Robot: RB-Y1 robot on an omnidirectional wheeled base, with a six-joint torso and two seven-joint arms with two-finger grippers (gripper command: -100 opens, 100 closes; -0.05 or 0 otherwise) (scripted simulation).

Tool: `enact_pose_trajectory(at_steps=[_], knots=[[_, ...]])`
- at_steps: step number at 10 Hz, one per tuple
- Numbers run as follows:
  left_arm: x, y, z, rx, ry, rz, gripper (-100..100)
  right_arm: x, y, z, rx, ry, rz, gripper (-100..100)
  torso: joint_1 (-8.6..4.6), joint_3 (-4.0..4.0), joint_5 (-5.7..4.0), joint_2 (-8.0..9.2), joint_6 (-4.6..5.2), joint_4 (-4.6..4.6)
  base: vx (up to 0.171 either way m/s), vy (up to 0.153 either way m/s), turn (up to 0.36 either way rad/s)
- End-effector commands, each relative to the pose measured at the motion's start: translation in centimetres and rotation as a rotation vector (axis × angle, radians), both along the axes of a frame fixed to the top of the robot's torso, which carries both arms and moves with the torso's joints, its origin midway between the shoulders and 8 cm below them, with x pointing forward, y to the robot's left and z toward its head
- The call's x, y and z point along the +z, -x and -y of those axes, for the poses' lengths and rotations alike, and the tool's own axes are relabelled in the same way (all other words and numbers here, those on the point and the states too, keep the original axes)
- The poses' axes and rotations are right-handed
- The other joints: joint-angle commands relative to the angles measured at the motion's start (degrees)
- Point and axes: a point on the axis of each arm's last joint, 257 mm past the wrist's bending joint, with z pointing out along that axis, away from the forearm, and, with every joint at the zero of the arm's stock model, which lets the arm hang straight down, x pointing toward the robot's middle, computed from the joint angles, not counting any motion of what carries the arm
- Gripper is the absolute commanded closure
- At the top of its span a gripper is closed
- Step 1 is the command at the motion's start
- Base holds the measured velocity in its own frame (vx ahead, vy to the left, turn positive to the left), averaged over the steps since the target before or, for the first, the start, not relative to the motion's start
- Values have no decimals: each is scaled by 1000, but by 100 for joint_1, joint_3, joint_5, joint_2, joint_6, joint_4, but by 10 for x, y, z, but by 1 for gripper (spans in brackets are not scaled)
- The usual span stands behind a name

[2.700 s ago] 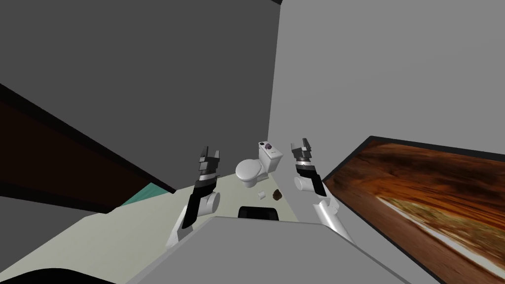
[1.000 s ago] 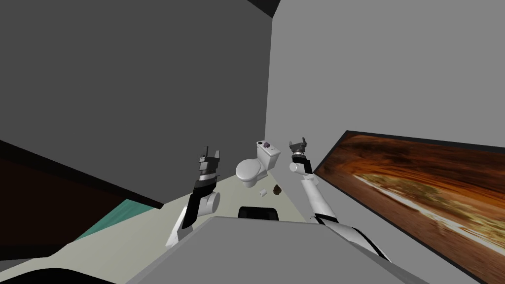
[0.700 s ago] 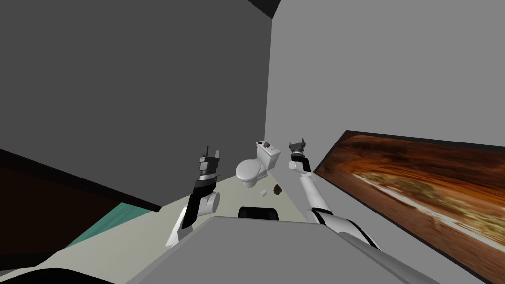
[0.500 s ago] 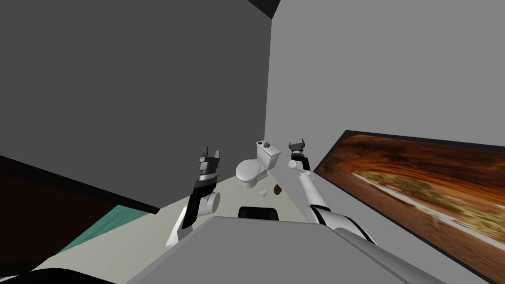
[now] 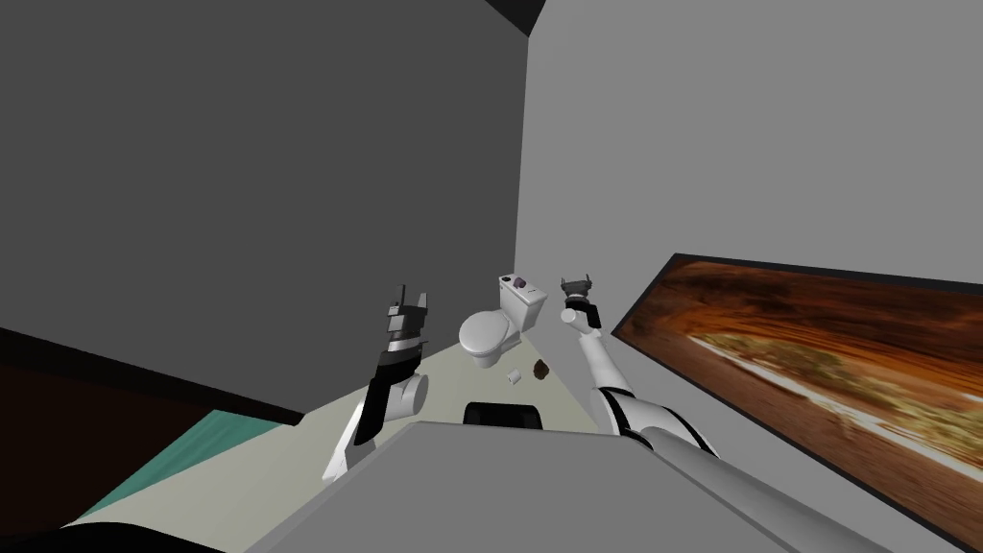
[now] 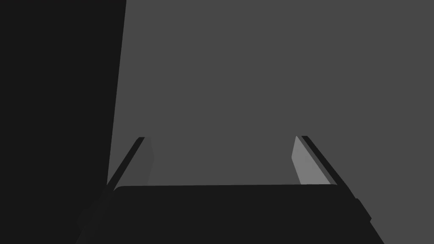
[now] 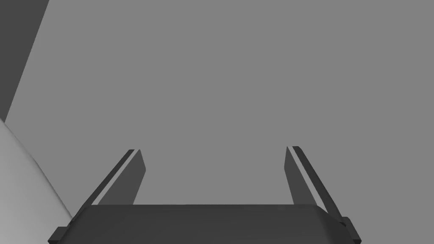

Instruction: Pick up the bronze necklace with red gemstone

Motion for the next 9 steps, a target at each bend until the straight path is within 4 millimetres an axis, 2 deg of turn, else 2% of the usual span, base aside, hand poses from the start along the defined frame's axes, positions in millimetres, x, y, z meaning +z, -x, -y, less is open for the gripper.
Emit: enact_pose_trajectory(at_steps=[1,4,5,8,9], knots=[[0,0,0,0,0,0,0,-7,-10,5,18,-100,0,-100,0,0,0,0,0,0,32,53,-54],[0,0,0,0,0,0,0,-34,-20,9,29,-199,-36,-100,3,-2,1,-5,0,0,29,41,-39],[0,0,0,0,0,0,0,-33,-27,9,46,-283,-19,-100,1,-3,0,-4,-1,-1,38,53,-44],[0,0,0,0,0,0,0,-65,-34,7,56,-385,-61,-100,2,-4,1,-8,0,-1,34,40,-31],[0,0,0,0,0,0,0,-77,-40,3,70,-475,-66,-100,-1,-4,0,-6,0,-2,35,49,-46]])
